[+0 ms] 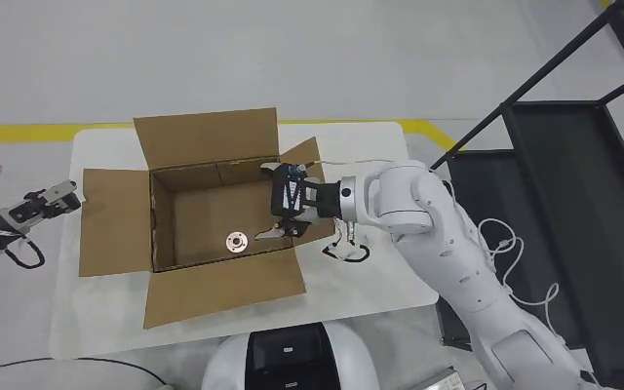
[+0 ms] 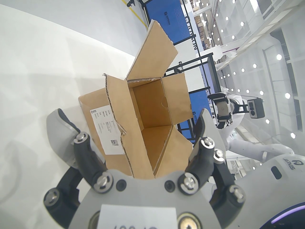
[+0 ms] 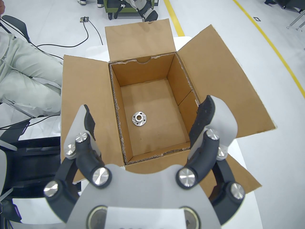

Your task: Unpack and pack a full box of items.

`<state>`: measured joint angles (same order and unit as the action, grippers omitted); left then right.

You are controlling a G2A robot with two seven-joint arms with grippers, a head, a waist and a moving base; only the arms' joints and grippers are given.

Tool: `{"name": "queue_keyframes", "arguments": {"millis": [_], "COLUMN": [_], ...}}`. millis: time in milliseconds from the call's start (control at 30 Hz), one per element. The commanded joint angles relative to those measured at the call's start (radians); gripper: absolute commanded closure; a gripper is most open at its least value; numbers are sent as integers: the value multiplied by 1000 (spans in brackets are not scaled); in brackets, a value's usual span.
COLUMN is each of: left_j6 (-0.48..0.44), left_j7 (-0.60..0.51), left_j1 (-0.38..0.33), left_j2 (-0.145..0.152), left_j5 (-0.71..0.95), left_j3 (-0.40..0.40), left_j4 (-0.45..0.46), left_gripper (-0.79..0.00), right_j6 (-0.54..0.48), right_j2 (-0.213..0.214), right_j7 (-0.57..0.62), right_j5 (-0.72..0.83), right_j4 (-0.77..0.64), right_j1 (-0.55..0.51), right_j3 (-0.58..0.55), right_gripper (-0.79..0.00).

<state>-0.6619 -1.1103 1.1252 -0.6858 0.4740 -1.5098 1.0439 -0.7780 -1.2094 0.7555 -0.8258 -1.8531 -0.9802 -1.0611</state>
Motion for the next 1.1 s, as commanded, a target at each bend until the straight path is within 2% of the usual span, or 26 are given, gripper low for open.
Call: {"name": "queue_keyframes", "arguments": {"millis": [0, 167, 300, 500, 733, 800, 900, 1067], "left_j6": [0, 0, 0, 0, 0, 0, 0, 0], "left_j7": [0, 0, 0, 0, 0, 0, 0, 0], "left_j1": [0, 0, 0, 0, 0, 0, 0, 0], "left_j2": [0, 0, 0, 0, 0, 0, 0, 0], "left_j5": [0, 0, 0, 0, 0, 0, 0, 0], "left_j3": [0, 0, 0, 0, 0, 0, 0, 0], "left_j4": [0, 0, 0, 0, 0, 0, 0, 0], "left_gripper": [-785, -785, -785, -785, -785, -785, -785, -785], "right_j6": [0, 8, 24, 10, -40, -41, 0, -28], "right_j2": [0, 2, 21, 71, 108, 117, 122, 124], "right_j7": [0, -7, 13, 97, 85, 136, 138, 112], "right_j5": [0, -11, -40, -75, 34, 15, 50, 83], "right_j4": [0, -1, -12, -113, -213, -232, -245, -246], "right_j1": [0, -1, -46, -237, -486, -543, -594, -605], "right_j3": [0, -11, -93, -328, -607, -660, -707, -688], "right_gripper": [-785, -785, -785, -785, -785, -785, -785, -785]}}
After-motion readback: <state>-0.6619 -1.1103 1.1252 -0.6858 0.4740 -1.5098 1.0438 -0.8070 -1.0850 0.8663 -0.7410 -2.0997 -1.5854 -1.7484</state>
